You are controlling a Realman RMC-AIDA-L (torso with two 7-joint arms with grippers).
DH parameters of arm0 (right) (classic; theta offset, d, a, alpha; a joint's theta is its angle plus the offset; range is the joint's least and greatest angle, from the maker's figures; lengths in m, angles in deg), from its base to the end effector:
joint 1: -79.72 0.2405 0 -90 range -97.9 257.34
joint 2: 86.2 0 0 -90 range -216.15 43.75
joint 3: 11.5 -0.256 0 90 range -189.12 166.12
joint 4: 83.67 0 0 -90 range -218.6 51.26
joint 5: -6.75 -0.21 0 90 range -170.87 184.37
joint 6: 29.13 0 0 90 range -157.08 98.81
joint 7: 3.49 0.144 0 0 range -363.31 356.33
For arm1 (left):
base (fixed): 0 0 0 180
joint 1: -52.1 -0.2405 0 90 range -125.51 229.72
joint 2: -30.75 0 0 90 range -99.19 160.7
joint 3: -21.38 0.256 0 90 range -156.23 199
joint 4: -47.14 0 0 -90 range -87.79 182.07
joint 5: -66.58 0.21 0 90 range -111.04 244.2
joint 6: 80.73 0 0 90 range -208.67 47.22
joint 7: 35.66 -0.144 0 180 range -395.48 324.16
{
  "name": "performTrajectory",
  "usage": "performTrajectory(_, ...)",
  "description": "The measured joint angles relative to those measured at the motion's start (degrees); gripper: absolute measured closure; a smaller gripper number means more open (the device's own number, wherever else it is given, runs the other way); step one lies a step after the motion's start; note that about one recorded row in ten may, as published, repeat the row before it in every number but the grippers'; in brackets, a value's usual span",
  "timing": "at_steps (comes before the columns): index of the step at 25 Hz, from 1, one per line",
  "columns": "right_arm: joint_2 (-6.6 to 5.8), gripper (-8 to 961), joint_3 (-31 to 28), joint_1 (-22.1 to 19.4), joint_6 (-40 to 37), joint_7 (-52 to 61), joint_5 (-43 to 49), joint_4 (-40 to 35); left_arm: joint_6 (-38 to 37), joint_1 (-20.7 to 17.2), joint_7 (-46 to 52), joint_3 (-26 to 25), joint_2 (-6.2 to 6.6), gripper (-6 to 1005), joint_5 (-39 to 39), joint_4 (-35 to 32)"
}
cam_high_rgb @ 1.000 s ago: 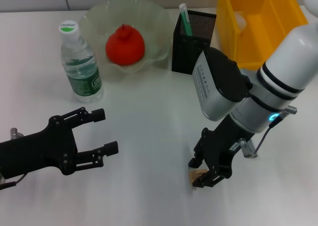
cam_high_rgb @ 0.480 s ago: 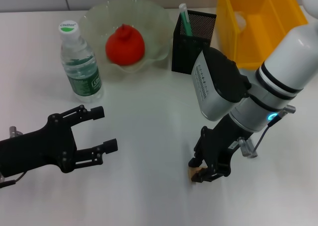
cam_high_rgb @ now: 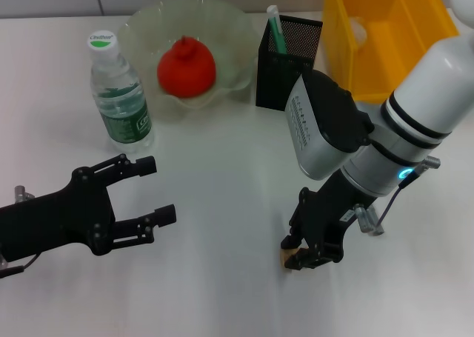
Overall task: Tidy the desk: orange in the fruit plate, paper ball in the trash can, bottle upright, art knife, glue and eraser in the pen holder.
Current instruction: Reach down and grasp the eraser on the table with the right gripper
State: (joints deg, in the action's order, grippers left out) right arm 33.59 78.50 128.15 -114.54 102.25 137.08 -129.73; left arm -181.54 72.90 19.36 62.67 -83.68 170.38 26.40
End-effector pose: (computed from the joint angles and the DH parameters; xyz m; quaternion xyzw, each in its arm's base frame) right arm 0.1673 0.3318 -0.0913 0.9788 -0.0283 0.1769 0.0989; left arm -0.3039 0.2493 -0.0009 -0.9164 -0.1588 -0.3451 0.1257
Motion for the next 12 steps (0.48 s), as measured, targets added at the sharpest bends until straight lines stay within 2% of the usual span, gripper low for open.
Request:
performTrajectory(9, -0.32, 716, -1.1, 0.0, -0.7, 0.9, -1.8, -1.0, 0.0, 0.2, 0.0, -0.2, 0.0, 153, 0.0, 0.0)
performTrajectory(12, -0.49, 725, -3.6, -0.1, -2.0, 2.1, -1.8, -2.2, 0.0, 0.2, 0.0, -0.2, 0.0, 153, 0.0, 0.0)
